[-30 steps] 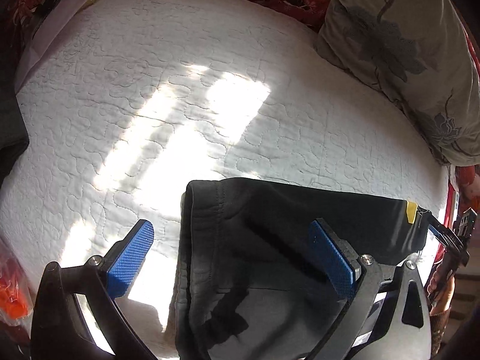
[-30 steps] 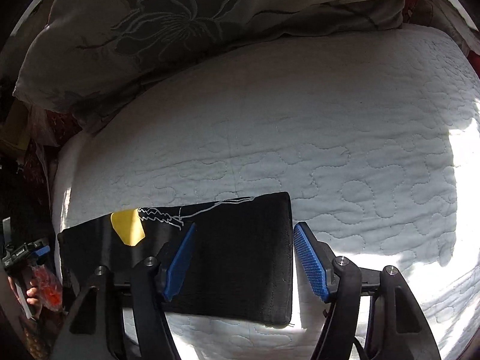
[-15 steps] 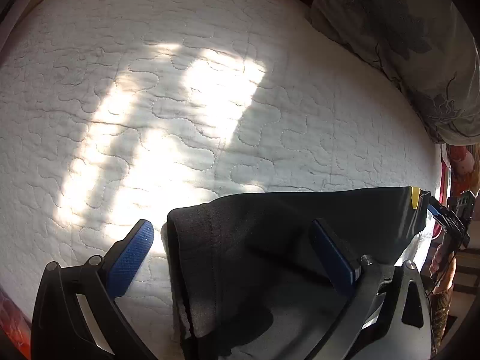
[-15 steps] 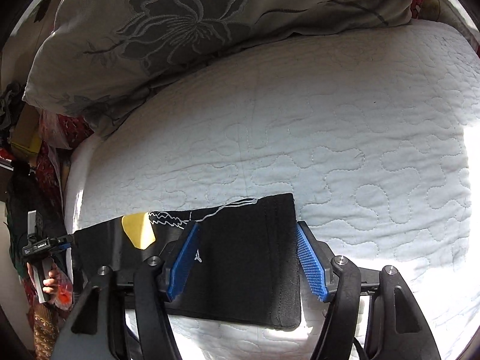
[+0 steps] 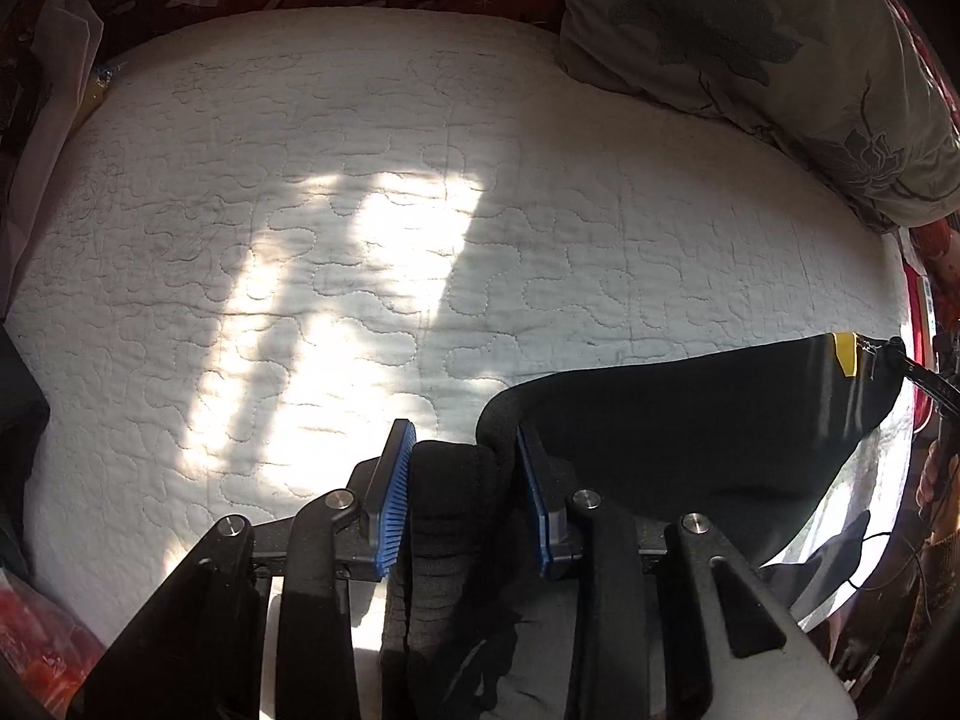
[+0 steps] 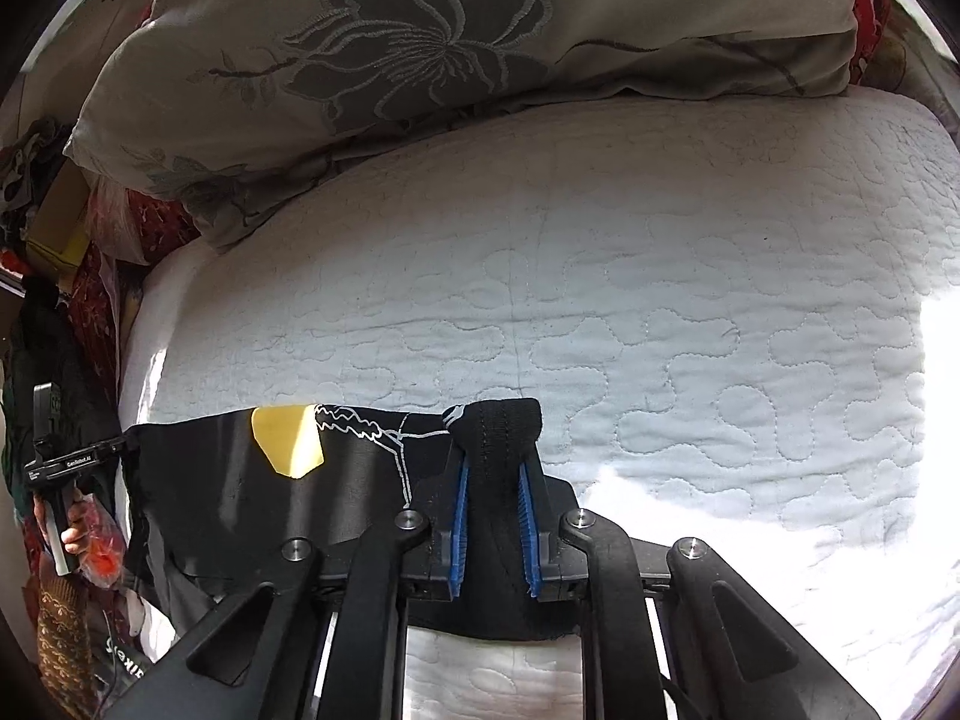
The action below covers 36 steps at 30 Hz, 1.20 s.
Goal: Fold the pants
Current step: 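Lower both grippers onto the pants hems and close on them, then lift the hems with both grippers and fold them over toward the waistband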
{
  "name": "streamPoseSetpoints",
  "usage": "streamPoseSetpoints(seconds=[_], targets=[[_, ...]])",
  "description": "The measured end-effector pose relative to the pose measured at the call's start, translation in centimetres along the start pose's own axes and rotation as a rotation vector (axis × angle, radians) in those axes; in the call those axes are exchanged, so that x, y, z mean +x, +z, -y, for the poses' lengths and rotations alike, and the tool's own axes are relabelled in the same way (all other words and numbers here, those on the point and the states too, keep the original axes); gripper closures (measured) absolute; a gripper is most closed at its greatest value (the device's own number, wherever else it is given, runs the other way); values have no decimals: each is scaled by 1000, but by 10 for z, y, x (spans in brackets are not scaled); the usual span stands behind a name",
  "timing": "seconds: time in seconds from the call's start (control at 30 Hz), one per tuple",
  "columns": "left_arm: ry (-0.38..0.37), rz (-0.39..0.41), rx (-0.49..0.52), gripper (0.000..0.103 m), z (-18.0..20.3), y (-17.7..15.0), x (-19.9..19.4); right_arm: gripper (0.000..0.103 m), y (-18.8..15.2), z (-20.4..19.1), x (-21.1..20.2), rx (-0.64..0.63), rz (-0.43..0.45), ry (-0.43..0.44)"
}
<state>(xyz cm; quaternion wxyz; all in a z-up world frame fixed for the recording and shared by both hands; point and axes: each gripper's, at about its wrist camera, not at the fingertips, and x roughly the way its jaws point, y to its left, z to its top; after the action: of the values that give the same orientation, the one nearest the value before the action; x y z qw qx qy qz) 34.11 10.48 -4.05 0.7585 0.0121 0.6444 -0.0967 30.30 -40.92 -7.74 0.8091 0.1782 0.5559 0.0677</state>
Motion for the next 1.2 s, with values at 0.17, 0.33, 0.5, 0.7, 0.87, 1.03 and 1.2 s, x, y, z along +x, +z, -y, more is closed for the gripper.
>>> streamPoseSetpoints(seconds=[0.17,0.33,0.5,0.7,0.87,1.03,1.2], targets=[[76,40,-3,74,23,-6,-20,89,-4,-8,-19,-39,25,-11],[129,97,-8,74,42,-15,-50,89,-11,-22,-36,-91,60,-41],[182,180,14,75,46,-32,-82,89,-25,-40,-63,-154,118,-50],[206,279,18,74,36,-68,-101,89,-58,-53,-91,-198,162,-72],[194,327,-11,74,29,-101,-107,89,-96,-58,-109,-223,186,-90],[164,339,-55,74,20,-138,-105,89,-138,-59,-123,-244,201,-90],[124,331,-103,74,10,-182,-95,89,-188,-58,-126,-266,198,-82]])
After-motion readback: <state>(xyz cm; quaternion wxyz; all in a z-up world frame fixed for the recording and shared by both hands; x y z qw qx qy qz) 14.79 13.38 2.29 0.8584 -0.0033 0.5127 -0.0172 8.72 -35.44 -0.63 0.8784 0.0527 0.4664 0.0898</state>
